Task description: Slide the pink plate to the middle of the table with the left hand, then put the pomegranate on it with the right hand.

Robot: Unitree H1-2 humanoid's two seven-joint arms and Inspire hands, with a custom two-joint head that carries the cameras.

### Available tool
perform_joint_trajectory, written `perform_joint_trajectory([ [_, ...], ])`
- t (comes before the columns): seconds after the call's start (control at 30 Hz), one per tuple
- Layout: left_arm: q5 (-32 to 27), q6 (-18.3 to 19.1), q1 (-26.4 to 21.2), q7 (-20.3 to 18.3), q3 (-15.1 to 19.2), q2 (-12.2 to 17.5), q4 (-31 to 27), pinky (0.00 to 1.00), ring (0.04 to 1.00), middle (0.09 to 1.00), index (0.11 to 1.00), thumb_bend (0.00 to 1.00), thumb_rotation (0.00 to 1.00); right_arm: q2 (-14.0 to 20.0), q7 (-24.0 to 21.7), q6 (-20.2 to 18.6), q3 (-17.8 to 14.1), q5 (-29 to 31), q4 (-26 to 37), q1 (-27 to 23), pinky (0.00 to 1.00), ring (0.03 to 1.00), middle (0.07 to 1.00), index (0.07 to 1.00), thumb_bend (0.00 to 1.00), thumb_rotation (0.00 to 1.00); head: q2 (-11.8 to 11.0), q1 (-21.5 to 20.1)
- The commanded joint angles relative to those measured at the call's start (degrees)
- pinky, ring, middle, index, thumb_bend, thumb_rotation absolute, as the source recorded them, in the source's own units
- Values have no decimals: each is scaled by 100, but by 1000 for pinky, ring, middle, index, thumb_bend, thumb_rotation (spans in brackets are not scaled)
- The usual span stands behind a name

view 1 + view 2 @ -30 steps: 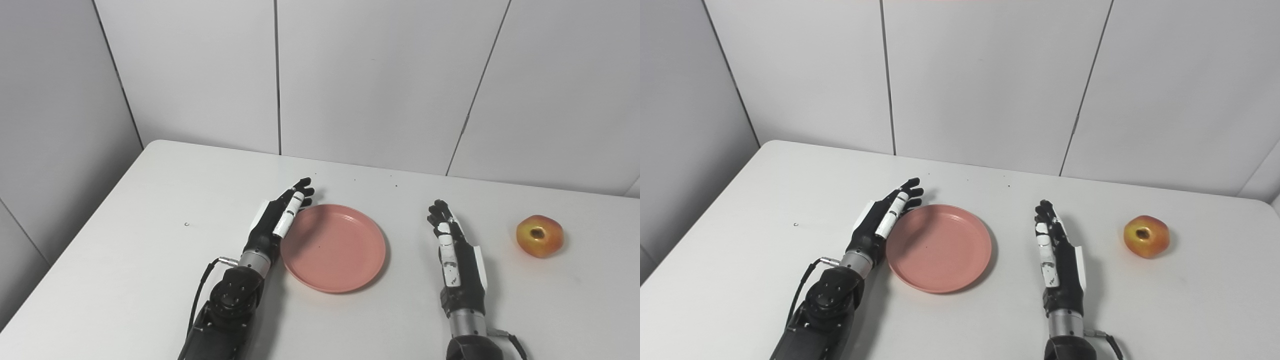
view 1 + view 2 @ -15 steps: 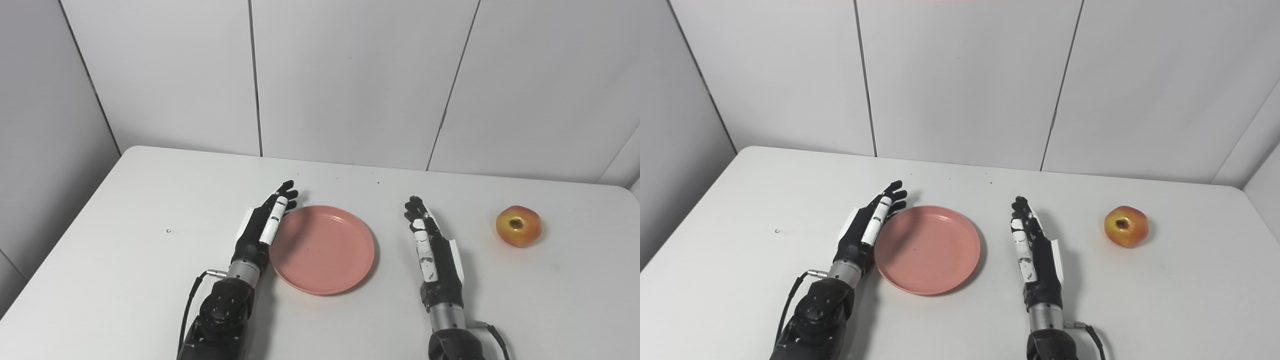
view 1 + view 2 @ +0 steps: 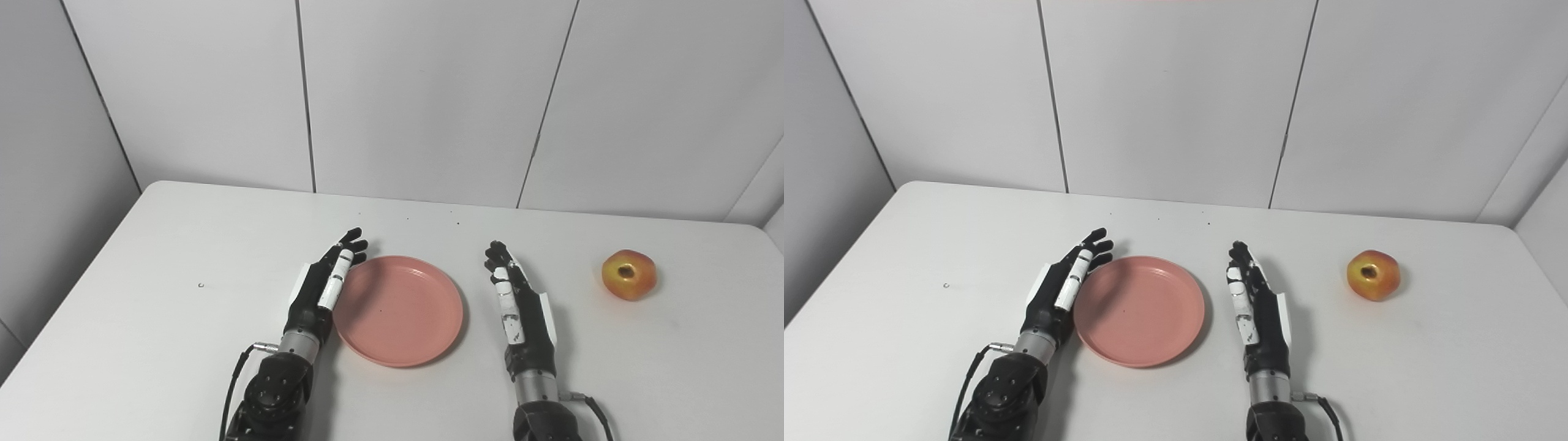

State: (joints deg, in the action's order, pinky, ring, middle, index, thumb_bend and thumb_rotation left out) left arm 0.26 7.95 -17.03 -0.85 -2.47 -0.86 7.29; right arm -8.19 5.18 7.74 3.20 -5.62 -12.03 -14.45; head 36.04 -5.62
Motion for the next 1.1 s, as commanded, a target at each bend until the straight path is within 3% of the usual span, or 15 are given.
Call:
perform_joint_trajectory([
  [0.0,-81,-51,-73,-93,-32,-79,-129,834,877,875,868,268,974,-20,3,-49,36,-11,-30,39,949,898,886,879,620,959,-2,10],
  [0.3,-425,-160,-32,-248,-33,-176,-118,851,887,884,879,254,997,-23,8,-60,37,-12,-33,34,952,902,887,881,614,965,-7,18],
  [0.57,-652,-272,-13,-380,-33,-211,-74,867,895,889,880,253,925,-24,-4,-58,41,-12,-31,45,959,904,889,882,619,967,-8,20],
  [1.07,-578,-312,16,-374,-126,-196,-25,869,897,888,885,273,970,-42,18,-27,26,4,-30,50,950,900,886,879,616,961,20,4],
])
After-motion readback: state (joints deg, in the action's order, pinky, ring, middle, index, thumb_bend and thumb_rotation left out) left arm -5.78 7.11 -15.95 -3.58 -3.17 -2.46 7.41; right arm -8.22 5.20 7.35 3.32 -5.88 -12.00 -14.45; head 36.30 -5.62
